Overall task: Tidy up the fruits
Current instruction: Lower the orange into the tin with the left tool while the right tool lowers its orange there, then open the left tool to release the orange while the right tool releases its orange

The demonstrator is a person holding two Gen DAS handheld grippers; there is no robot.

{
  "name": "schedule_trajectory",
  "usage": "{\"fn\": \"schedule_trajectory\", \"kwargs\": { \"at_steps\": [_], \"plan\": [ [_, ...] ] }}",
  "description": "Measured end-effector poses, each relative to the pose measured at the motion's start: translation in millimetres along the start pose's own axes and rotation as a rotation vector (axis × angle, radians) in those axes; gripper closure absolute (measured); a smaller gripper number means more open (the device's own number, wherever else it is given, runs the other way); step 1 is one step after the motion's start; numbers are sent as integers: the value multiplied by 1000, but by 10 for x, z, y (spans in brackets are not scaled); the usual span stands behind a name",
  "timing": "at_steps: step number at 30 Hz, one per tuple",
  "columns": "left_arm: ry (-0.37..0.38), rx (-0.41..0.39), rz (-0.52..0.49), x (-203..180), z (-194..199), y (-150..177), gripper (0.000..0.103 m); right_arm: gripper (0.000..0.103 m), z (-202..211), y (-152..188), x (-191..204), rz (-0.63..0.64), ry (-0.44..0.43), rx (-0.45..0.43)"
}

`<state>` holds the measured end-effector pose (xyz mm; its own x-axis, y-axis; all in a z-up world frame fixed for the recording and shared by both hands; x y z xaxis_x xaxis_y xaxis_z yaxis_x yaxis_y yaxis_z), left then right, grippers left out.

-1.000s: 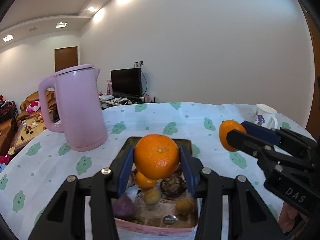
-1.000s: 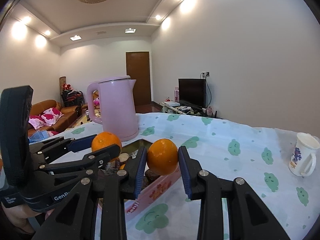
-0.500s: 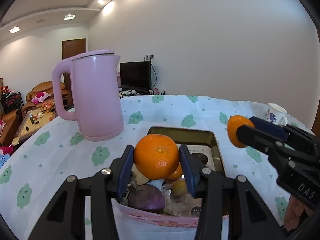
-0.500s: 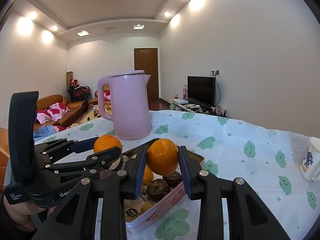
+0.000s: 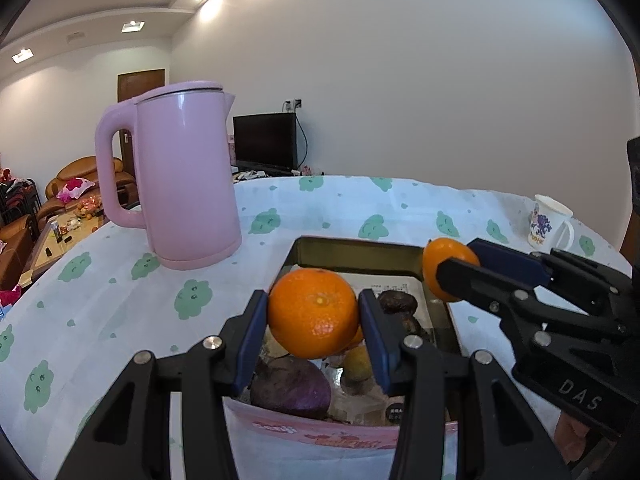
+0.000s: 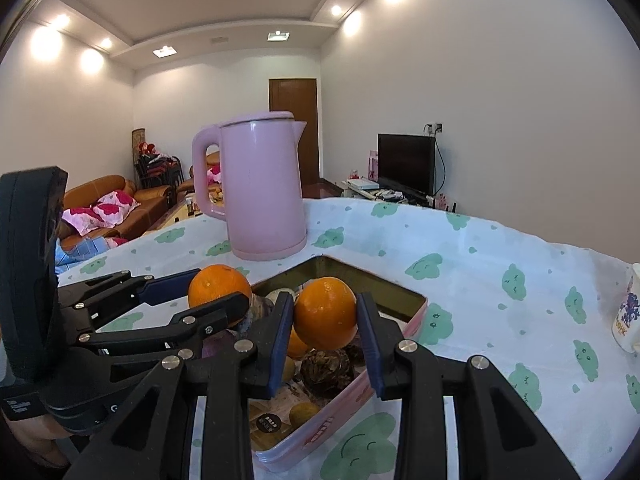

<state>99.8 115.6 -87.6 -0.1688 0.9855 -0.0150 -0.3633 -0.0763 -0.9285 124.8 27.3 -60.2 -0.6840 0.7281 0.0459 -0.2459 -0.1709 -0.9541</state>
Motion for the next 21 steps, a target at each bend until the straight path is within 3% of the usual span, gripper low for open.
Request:
{"fn": "schedule_trajectory", "kwargs": {
  "at_steps": [7, 14, 21],
  "plan": [
    [12, 25, 2, -5, -33, 51, 55, 68, -127, 74, 21, -2, -6, 51],
    [50, 85, 3, 5, -107, 110, 54, 68, -327, 280, -39, -73, -43, 183],
    [51, 89, -4, -11, -86, 125, 53, 67, -298, 294, -29, -93, -58, 191]
  ]
}}
Point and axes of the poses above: each gripper's, at about its wrist camera, not at the fingertips, and z roughly against the way its jaws point, x to its left, y to its underside, the point moved 7 cm from there along -z, roughly the way its jaws point, and after that the axes turned 6 degrees about -x, right-handed, at the moved point
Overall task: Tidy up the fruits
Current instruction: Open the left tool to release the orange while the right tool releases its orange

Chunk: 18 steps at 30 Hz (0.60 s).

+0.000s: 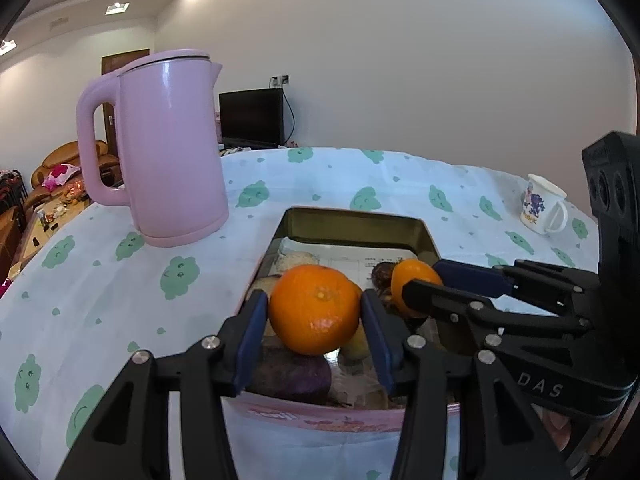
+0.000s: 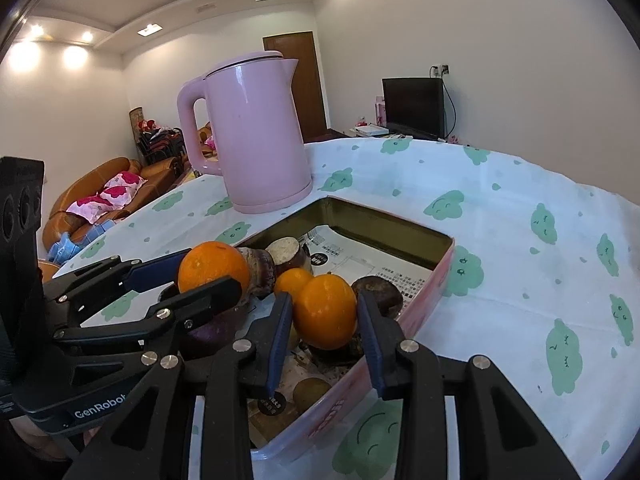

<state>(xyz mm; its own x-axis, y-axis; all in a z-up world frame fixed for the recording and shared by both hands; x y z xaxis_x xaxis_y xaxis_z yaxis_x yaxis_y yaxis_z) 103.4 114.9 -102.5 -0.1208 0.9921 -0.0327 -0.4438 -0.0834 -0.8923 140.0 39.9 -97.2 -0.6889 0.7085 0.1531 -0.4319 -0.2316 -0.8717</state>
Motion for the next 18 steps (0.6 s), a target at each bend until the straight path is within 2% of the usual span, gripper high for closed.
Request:
{"fn": "schedule_trajectory", "kwargs": {
  "at_steps": [3, 5, 7, 10, 13, 18],
  "plan": [
    [-14, -18, 8, 36, 62, -17, 45, 64, 16, -6, 19, 9, 0, -12],
    [-25, -42, 28, 96, 132, -56, 33, 59, 64, -26, 26, 10, 3, -33],
    [-39, -71, 38, 146, 210, -115, 25, 55, 123, -50, 45, 12, -4, -53],
    [-53, -110, 45, 188, 330, -196, 21, 49, 214, -75, 78, 28, 4, -72],
    [-67, -151, 45, 211, 452, -259, 14, 49, 310, -87, 85, 47, 36, -85],
    [-73, -183, 56, 233, 570, -331, 10, 48, 531, -130, -36, 27, 118, -113]
  ]
}}
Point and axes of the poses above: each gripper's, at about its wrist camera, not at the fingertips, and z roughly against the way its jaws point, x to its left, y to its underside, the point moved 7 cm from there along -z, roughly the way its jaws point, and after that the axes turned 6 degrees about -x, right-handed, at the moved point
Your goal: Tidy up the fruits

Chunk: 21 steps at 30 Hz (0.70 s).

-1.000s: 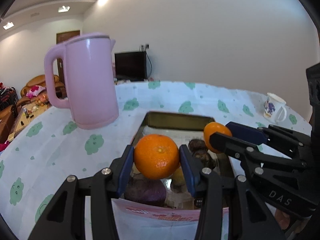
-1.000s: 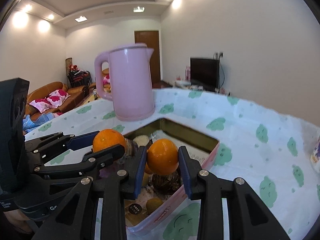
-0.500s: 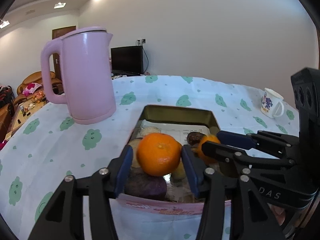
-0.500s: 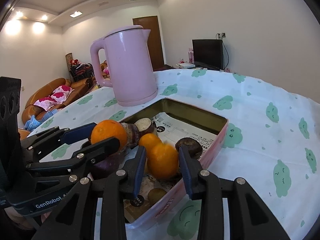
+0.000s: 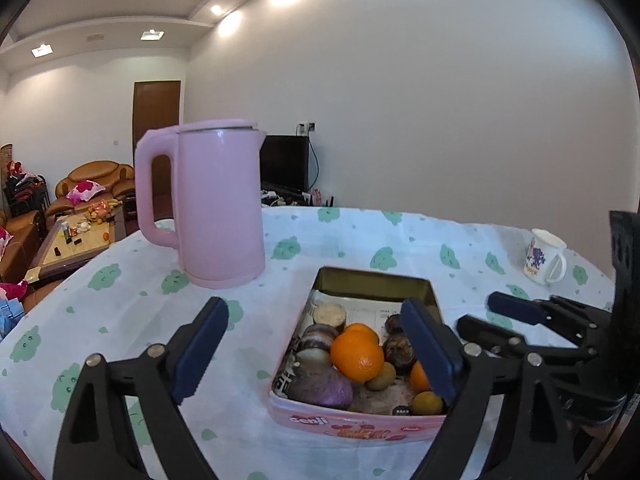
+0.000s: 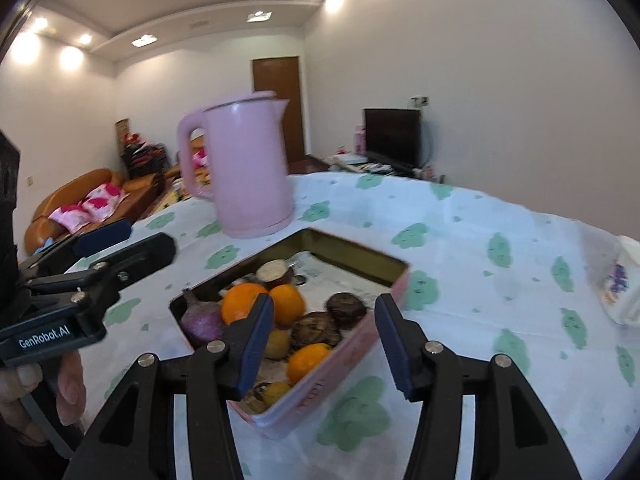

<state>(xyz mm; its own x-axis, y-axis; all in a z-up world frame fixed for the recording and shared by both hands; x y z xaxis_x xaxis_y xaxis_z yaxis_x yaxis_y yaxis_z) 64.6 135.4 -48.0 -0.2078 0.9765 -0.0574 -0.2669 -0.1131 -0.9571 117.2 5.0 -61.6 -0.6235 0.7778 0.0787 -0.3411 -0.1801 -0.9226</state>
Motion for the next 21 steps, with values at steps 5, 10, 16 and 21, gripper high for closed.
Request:
{"fn": "schedule_trajectory", "kwargs": {
  "at_steps": [5, 10, 16, 21],
  "plan": [
    [-2, -17, -10, -34, 65, -51, 6, 38, 224, -98, -151, -20, 57, -45],
    [-1, -20, -19, -78, 99, -69, 6, 38, 380, -170, -157, -1, 74, -68],
    [-4, -23, -27, -106, 117, -77, 4, 37, 427, -179, -128, 4, 68, -77],
    [-6, -18, -24, -100, 116, -69, 4, 36, 440, -170, -130, 1, 67, -77]
  ]
}}
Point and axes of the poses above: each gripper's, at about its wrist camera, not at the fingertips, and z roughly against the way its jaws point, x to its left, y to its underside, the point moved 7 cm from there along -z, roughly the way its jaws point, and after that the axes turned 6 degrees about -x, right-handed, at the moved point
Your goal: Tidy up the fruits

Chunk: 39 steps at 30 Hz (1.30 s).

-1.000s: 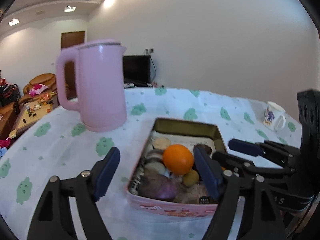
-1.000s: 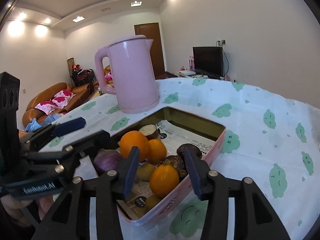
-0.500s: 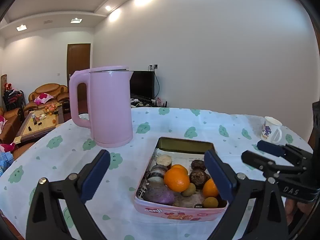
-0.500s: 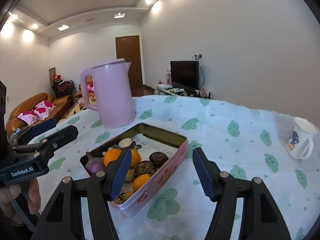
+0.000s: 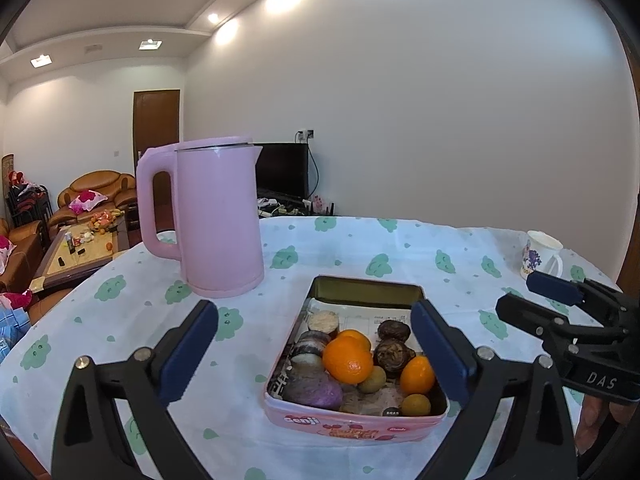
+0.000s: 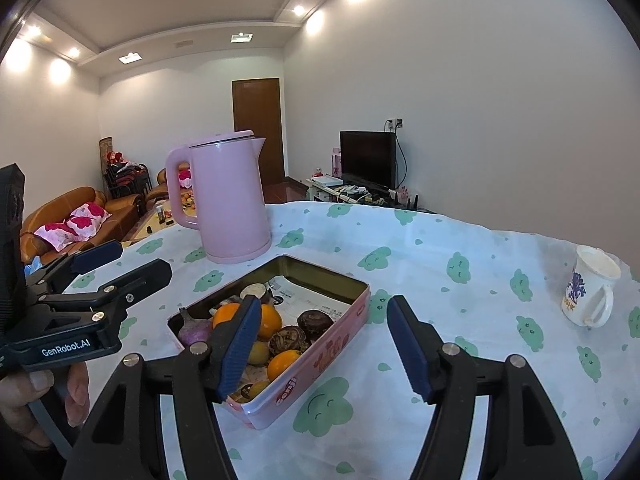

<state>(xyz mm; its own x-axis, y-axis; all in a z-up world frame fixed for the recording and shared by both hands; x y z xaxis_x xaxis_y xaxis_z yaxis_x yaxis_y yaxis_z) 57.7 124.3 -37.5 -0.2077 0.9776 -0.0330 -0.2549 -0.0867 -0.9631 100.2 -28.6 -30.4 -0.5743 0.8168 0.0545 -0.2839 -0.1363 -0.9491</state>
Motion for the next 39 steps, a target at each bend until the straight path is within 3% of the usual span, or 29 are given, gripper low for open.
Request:
{"fn": "schedule_trajectory", "kwargs": {
  "at_steps": [39],
  "plan": [
    [7, 2, -14, -46, 12, 15, 0, 36, 37, 31, 3, -20, 7, -17]
  ]
}}
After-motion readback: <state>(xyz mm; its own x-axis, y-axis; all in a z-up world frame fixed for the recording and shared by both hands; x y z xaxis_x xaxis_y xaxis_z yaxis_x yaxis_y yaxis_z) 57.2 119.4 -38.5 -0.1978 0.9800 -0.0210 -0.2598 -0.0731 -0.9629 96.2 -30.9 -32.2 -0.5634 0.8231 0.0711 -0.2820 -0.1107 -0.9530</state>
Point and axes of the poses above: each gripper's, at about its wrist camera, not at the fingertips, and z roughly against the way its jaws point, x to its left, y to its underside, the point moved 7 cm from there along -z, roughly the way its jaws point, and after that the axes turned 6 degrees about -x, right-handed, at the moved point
